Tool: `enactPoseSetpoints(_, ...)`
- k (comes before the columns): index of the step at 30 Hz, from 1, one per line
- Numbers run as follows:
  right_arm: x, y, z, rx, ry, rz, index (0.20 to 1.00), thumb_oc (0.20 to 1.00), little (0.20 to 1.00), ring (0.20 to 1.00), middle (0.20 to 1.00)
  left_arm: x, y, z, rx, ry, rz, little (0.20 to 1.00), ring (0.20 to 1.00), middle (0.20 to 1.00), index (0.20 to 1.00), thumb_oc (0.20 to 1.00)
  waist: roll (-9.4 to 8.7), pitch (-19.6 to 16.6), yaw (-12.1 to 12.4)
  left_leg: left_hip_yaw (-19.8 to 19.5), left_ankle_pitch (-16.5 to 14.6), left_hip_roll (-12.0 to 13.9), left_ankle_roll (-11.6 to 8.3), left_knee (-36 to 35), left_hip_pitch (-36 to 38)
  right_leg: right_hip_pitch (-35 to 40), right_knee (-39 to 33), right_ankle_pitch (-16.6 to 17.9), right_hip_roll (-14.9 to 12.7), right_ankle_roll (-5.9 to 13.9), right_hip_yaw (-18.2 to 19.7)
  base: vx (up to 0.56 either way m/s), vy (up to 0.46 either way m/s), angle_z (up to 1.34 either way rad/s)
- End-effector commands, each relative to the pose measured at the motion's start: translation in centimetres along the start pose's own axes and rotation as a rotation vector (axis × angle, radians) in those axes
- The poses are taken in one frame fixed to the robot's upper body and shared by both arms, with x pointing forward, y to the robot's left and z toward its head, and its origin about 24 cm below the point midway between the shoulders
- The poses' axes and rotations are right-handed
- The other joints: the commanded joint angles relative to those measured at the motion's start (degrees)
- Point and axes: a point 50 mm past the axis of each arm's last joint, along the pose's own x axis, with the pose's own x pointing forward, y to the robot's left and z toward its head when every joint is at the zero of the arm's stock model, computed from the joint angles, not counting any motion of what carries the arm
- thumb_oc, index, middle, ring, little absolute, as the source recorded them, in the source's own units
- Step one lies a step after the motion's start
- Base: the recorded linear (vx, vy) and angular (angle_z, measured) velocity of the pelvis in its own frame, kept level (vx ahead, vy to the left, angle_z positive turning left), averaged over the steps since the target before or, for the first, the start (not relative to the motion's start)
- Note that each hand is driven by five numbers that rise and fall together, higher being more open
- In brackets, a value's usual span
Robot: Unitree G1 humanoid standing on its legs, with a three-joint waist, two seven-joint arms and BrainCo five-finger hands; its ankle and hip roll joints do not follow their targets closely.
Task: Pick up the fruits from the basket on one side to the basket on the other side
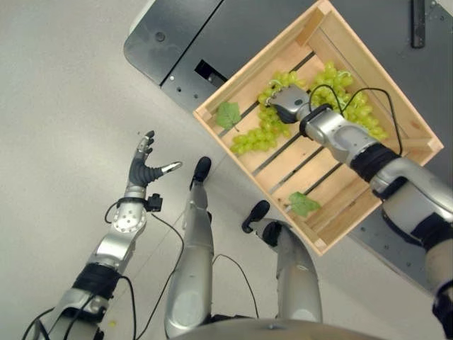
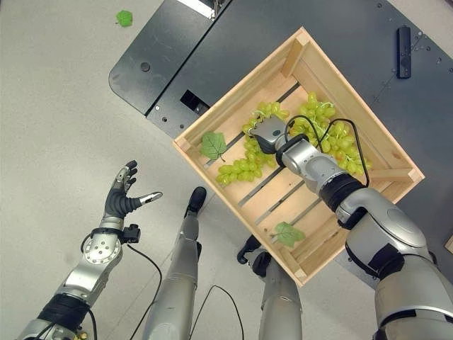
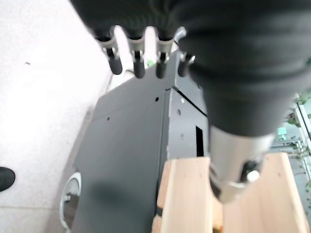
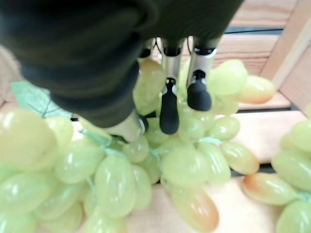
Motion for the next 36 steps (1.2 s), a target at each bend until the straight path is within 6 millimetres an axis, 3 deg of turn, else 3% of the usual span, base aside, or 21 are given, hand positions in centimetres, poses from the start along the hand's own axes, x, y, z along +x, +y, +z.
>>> enactPoseSetpoints(1,-1.3,3.2,-1.8,-0.052,0.071,0.144,0.2,0.2,0.2,0.2,0.2,0.8,0.2,2.8,-0.061,-0.136,0.027,1.0,1.0,1.0,1.0,1.0,-0.31,3.6,-0.61,0.71,-10.31,-1.71,5.19,4.71,5.61,4.1,-11.4,7.07,0.79,6.8,2.4,0.0,0.0,0.0)
enactPoseSetpoints(5,-1.5,3.5,-1.7,-0.003,0.073,0.158,0.2,0.2,0.2,0.2,0.2,0.8,0.3,2.7,-0.054,-0.133,0.023,1.0,1.0,1.0,1.0,1.0,-0.47,3.6,-0.61,0.75,-10.3,-1.75,5.15,4.75,6.03,4.54,-11.41,7.23,0.63,6.84,2.39,-0.02,0.01,0.01)
enactPoseSetpoints(6,-1.4,3.4,-1.7,0.025,0.074,0.163,0.2,0.2,0.2,0.2,0.2,0.9,0.3,2.9,-0.051,-0.139,0.023,1.0,1.0,1.0,1.0,1.0,-0.47,3.6,-0.49,0.74,-8.8,-1.83,5.23,4.63,4.88,3.66,-11.96,8.85,0.51,6.4,1.73,0.0,0.0,0.0)
enactPoseSetpoints(8,-1.5,3.8,-1.2,0.058,0.062,0.18,0.2,0.2,0.2,0.2,0.2,0.8,0.3,2.7,-0.049,-0.129,0.017,1.0,1.0,1.0,1.0,1.0,-0.64,3.6,-0.64,0.74,-10.26,-1.71,5.11,4.63,6.43,4.97,-11.61,7.31,0.63,6.82,2.36,0.03,-0.016,0.0)
enactPoseSetpoints(10,-1.4,4.0,-0.9,0.215,0.081,0.187,0.2,0.2,0.2,0.2,0.2,0.9,0.2,2.8,-0.056,-0.128,0.011,1.0,1.0,1.0,1.0,1.0,-0.86,3.6,-0.64,0.86,-10.08,-1.7,5.04,4.37,7.0,5.5,-11.89,7.52,0.69,6.71,2.31,-0.05,0.023,0.01)
enactPoseSetpoints(11,-1.3,3.8,-0.9,0.276,0.093,0.18,0.2,0.2,0.2,0.2,0.2,1.1,0.4,2.9,-0.058,-0.132,0.014,1.0,1.0,1.0,1.0,1.0,-0.93,3.6,-0.51,0.81,-8.47,-1.78,5.09,4.23,5.86,4.68,-12.61,9.26,0.65,6.25,1.66,0.0,0.0,0.0)
enactPoseSetpoints(12,-1.4,4.2,-0.7,0.368,0.11,0.189,0.2,0.2,0.2,0.2,0.2,0.9,0.4,2.6,-0.06,-0.12,0.013,1.0,1.0,1.0,1.0,1.0,-1.19,3.6,-0.59,0.95,-9.87,-1.59,4.95,4.08,7.56,6.11,-12.39,7.79,0.84,6.66,2.3,-0.1,0.04,0.0)
enactPoseSetpoints(14,-1.4,4.4,-1.0,0.586,0.15,0.21,0.2,0.2,0.2,0.2,0.2,1.0,0.9,2.5,-0.067,-0.107,0.018,1.0,1.0,1.0,1.0,1.0,-1.63,3.6,-0.37,1.27,-7.94,-1.45,4.82,3.05,7.75,6.28,-13.62,9.8,0.75,6.07,1.61,0.0,0.0,0.0)
enactPoseSetpoints(15,-1.4,4.7,-0.8,0.587,0.147,0.219,0.2,0.2,0.2,0.2,0.2,0.9,0.9,2.3,-0.067,-0.098,0.017,1.0,1.0,1.0,1.0,1.0,-1.71,3.6,-0.48,1.36,-9.47,-1.31,4.72,3.05,9.19,7.39,-13.12,8.15,0.87,6.5,2.27,0.06,-0.036,0.02)
enactPoseSetpoints(17,-1.3,4.5,-0.5,0.7,0.134,0.233,0.2,0.2,0.2,0.2,0.2,1.0,0.9,2.2,-0.077,-0.09,0.01,1.0,1.0,1.0,1.0,1.0,-2.02,3.6,-0.4,1.67,-9.15,-1.19,4.53,2.4,10.32,8.5,-13.7,8.45,0.94,6.45,2.24,-0.02,0.011,0.0)
enactPoseSetpoints(18,-1.3,4.4,-0.8,0.845,0.147,0.235,0.2,0.2,0.2,0.2,0.2,1.2,1.0,2.3,-0.083,-0.086,0.002,1.0,1.0,1.0,1.0,1.0,-2.05,3.6,-0.12,1.79,-7.32,-1.26,4.57,1.76,10.2,8.72,-14.89,10.5,0.91,6.05,1.5,-0.09,0.052,0.0)
enactPoseSetpoints(19,-1.3,4.4,-0.8,0.845,0.147,0.235,0.2,0.2,0.2,0.2,0.2,1.2,1.0,2.3,-0.083,-0.086,0.002,1.0,1.0,1.0,1.0,1.0,-2.05,3.6,-0.12,1.79,-7.32,-1.26,4.57,1.75,10.2,8.73,-14.9,10.51,0.92,6.05,1.5,-0.09,0.052,0.0)
enactPoseSetpoints(22,-1.8,5.0,0.1,1.201,0.093,0.271,0.2,0.2,0.2,0.2,0.2,1.3,1.2,1.9,-0.084,-0.064,-0.021,1.0,1.0,1.0,1.0,1.0,-2.6,3.6,0.14,2.07,-6.75,-1.23,4.34,0.32,13.64,12.58,-16.58,11.16,1.14,6.18,1.21,0.0,0.0,0.0)
enactPoseSetpoints(26,-2.3,5.5,0.3,1.349,0.07,0.286,0.2,0.2,0.2,0.2,0.2,1.3,1.2,1.6,-0.088,-0.055,-0.035,1.0,1.0,1.0,1.0,1.0,-2.44,3.6,0.4,2.23,-6.09,-1.19,4.11,-1.19,15.77,14.92,-17.66,11.54,1.13,6.31,0.8,0.0,0.0,0.0)
enactPoseSetpoints(28,-3.0,5.3,0.7,1.554,0.005,0.261,0.2,0.2,0.2,0.2,0.2,1.7,1.0,1.7,-0.082,-0.061,-0.057,1.0,1.0,1.0,1.0,1.0,-2.26,3.6,0.63,2.01,-4.9,-0.98,3.78,-3.75,18.76,18.08,-19.17,11.88,1.21,6.5,-0.25,0.0,0.003,0.02)
enactPoseSetpoints(33,-4.4,6.0,1.1,1.859,-0.046,0.206,0.2,0.2,0.2,0.2,0.2,1.6,1.2,1.3,-0.069,-0.046,-0.079,1.0,1.0,1.0,1.0,1.0,-1.22,3.59,0.41,2.69,-4.07,-1.31,3.81,-6.19,23.63,23.35,-21.97,12.98,1.0,7.06,-1.44,-0.01,0.024,0.05)
enactPoseSetpoints(36,-4.4,6.0,1.1,1.892,-0.045,0.185,0.2,0.2,0.2,0.2,0.2,1.6,1.2,1.2,-0.072,-0.039,-0.081,1.0,1.0,1.0,1.0,1.0,-1.06,3.56,0.35,2.95,-4.22,-1.37,3.89,-6.14,24.29,24.1,-22.51,13.31,0.98,7.2,-1.3,-0.01,0.03,0.07)
